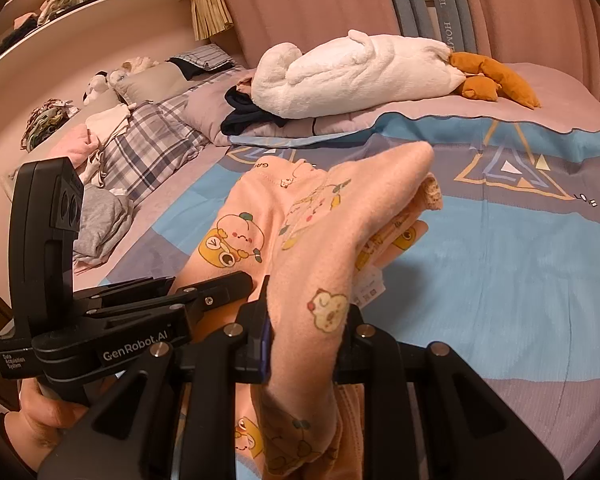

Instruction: Fold small clothes

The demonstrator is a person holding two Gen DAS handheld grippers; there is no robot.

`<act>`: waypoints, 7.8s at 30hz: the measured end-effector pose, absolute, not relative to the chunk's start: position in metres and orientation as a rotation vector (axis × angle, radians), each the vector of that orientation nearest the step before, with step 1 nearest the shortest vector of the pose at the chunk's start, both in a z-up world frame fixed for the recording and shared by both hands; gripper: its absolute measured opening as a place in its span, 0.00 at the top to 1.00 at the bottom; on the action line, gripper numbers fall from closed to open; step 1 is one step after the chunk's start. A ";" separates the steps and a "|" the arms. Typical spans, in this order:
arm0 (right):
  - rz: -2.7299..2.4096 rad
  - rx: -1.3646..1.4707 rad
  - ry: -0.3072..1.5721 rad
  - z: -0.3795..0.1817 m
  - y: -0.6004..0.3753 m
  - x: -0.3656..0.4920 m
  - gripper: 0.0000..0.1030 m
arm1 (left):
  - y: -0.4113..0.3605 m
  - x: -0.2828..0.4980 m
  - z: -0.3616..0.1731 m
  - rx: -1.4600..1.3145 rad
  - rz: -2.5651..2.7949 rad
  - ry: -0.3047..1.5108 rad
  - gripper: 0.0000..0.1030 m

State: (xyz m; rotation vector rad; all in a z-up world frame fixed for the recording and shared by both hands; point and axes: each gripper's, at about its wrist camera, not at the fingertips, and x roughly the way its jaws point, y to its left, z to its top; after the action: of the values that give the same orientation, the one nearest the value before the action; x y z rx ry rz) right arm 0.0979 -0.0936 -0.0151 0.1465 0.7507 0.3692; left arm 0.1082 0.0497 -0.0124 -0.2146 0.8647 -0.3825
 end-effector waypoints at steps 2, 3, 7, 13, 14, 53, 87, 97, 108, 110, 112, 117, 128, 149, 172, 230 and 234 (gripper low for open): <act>0.367 0.145 0.751 -0.017 -0.094 0.101 0.78 | 0.049 0.112 -0.015 -0.214 -0.382 0.868 0.77; 0.366 0.145 0.752 -0.017 -0.094 0.103 0.78 | 0.049 0.114 -0.016 -0.213 -0.381 0.870 0.77; 0.361 0.148 0.760 -0.021 -0.093 0.110 0.78 | 0.049 0.121 -0.020 -0.214 -0.377 0.878 0.77; 0.358 0.145 0.765 -0.026 -0.093 0.118 0.78 | 0.048 0.131 -0.025 -0.213 -0.375 0.884 0.77; 0.357 0.145 0.766 -0.027 -0.093 0.120 0.78 | 0.048 0.133 -0.025 -0.210 -0.375 0.885 0.77; 0.266 0.122 0.812 -0.063 -0.108 0.174 0.78 | 0.018 0.195 -0.059 -0.138 -0.391 0.949 0.77; 0.247 0.132 0.862 -0.080 -0.109 0.186 0.78 | 0.014 0.205 -0.075 -0.110 -0.371 0.995 0.77; 0.243 0.146 0.874 -0.083 -0.112 0.189 0.77 | 0.014 0.208 -0.078 -0.104 -0.365 1.003 0.77; 0.227 0.165 0.891 -0.088 -0.118 0.190 0.75 | 0.014 0.209 -0.080 -0.102 -0.362 1.010 0.77; 0.223 0.169 0.895 -0.089 -0.120 0.191 0.74 | 0.014 0.210 -0.080 -0.101 -0.360 1.012 0.77; 0.219 0.174 0.901 -0.090 -0.122 0.192 0.73 | 0.014 0.209 -0.080 -0.099 -0.360 1.011 0.76; 0.212 0.185 0.908 -0.093 -0.126 0.192 0.72 | 0.014 0.210 -0.081 -0.094 -0.358 1.013 0.75; 0.198 0.202 0.913 -0.096 -0.132 0.190 0.71 | 0.015 0.209 -0.081 -0.080 -0.340 1.017 0.67; 0.148 0.193 0.914 -0.097 -0.139 0.188 0.55 | 0.019 0.209 -0.081 -0.040 -0.286 1.016 0.45; 0.130 0.219 0.915 -0.097 -0.148 0.184 0.48 | 0.029 0.206 -0.078 -0.032 -0.261 1.008 0.40; 0.080 0.267 0.921 -0.090 -0.172 0.170 0.41 | 0.037 0.193 -0.073 -0.012 -0.236 0.997 0.39; 0.078 0.266 0.922 -0.090 -0.172 0.169 0.41 | 0.041 0.190 -0.072 -0.009 -0.234 0.995 0.39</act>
State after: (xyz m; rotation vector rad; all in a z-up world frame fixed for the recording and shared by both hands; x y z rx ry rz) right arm 0.1687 -0.1716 -0.0905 0.2663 0.9220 0.0779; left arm 0.1904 0.0407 -0.0722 -0.0085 0.9955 -0.2343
